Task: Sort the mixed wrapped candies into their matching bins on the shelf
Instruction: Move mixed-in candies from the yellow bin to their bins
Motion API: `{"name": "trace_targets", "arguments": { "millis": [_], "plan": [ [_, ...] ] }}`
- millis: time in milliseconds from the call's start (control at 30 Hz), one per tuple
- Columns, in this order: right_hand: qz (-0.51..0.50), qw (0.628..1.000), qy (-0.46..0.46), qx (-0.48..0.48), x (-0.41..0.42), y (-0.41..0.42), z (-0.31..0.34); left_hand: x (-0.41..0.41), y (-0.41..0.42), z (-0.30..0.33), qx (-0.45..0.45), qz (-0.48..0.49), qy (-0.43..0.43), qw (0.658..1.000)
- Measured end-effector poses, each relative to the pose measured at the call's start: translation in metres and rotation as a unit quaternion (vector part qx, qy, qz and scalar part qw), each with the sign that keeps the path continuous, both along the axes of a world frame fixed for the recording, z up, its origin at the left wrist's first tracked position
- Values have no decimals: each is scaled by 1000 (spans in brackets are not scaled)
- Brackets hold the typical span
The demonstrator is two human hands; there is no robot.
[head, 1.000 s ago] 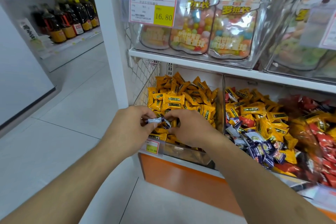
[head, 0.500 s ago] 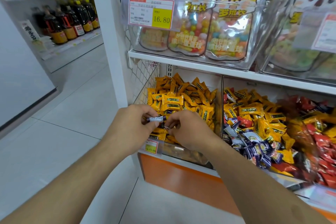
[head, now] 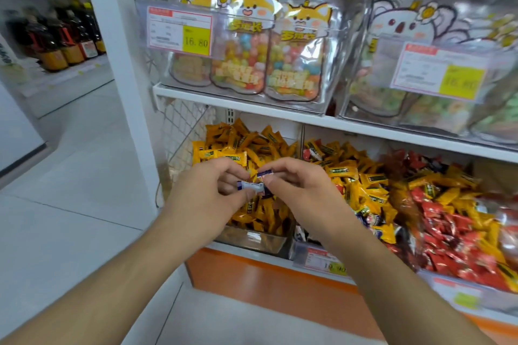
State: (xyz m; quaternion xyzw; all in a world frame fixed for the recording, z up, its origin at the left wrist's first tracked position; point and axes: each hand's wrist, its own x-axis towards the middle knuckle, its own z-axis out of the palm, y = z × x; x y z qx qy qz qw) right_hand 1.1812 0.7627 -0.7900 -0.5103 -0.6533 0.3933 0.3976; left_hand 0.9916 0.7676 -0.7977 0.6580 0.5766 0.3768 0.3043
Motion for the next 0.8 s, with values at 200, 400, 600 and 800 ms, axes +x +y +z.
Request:
{"name": "trace_targets", "arguments": {
  "millis": [200, 400, 600, 800],
  "plan": [
    [-74, 992, -84, 63, 50, -16, 7, 45, -12, 7, -13, -79, -56, 995],
    [-205, 949, -234, 54, 91, -20, 10, 38, -3, 4, 12, -42, 3, 999],
    [-192, 945, -257, 55, 79, -12, 11, -4, 16, -11, 2, 16, 92, 996],
    [-152, 951, -257, 83, 47, -2, 9, -26, 31, -34, -26, 12, 178, 984]
  ]
}}
